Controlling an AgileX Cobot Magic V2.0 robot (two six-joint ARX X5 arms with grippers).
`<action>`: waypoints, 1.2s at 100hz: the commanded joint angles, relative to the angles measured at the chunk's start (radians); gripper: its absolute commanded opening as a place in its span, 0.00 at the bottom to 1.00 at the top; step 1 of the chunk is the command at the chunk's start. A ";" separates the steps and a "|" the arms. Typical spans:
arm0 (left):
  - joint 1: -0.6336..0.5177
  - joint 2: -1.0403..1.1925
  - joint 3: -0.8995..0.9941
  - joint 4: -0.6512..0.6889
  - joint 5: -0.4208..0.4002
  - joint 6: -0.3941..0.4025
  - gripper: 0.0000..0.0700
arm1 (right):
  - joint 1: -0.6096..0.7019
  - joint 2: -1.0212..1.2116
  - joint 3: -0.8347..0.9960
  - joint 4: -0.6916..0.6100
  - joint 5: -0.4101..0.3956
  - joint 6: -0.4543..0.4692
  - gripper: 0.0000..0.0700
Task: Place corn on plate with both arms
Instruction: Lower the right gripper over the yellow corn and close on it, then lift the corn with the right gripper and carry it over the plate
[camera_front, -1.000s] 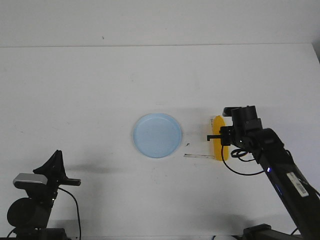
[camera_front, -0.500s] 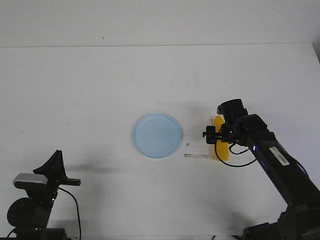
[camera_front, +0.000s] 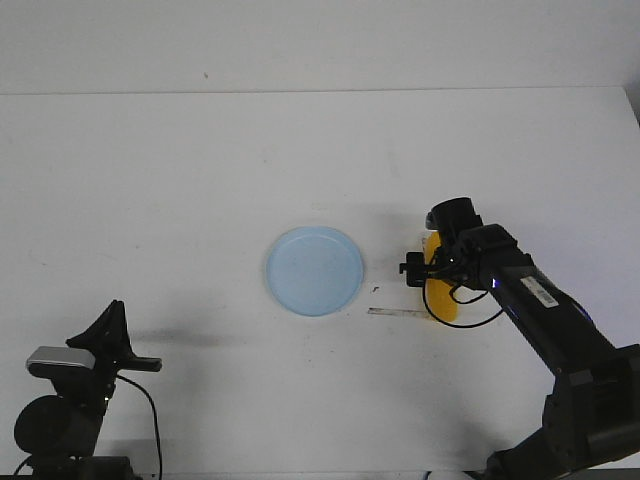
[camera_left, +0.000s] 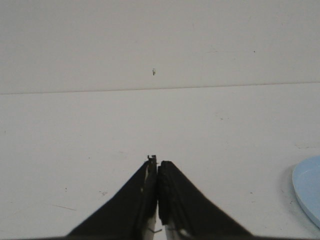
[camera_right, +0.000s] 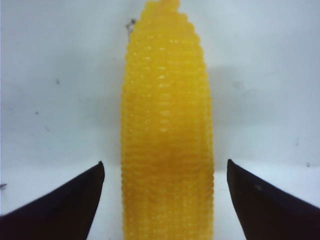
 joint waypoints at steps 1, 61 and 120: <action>-0.001 -0.002 0.004 0.014 0.001 -0.001 0.00 | 0.004 0.018 0.016 0.014 0.004 0.005 0.72; -0.001 -0.002 0.004 0.014 0.001 -0.001 0.00 | 0.003 0.027 0.016 0.000 0.004 0.005 0.44; -0.001 -0.002 0.004 0.014 0.001 -0.001 0.00 | 0.069 -0.082 0.100 0.020 0.001 -0.068 0.44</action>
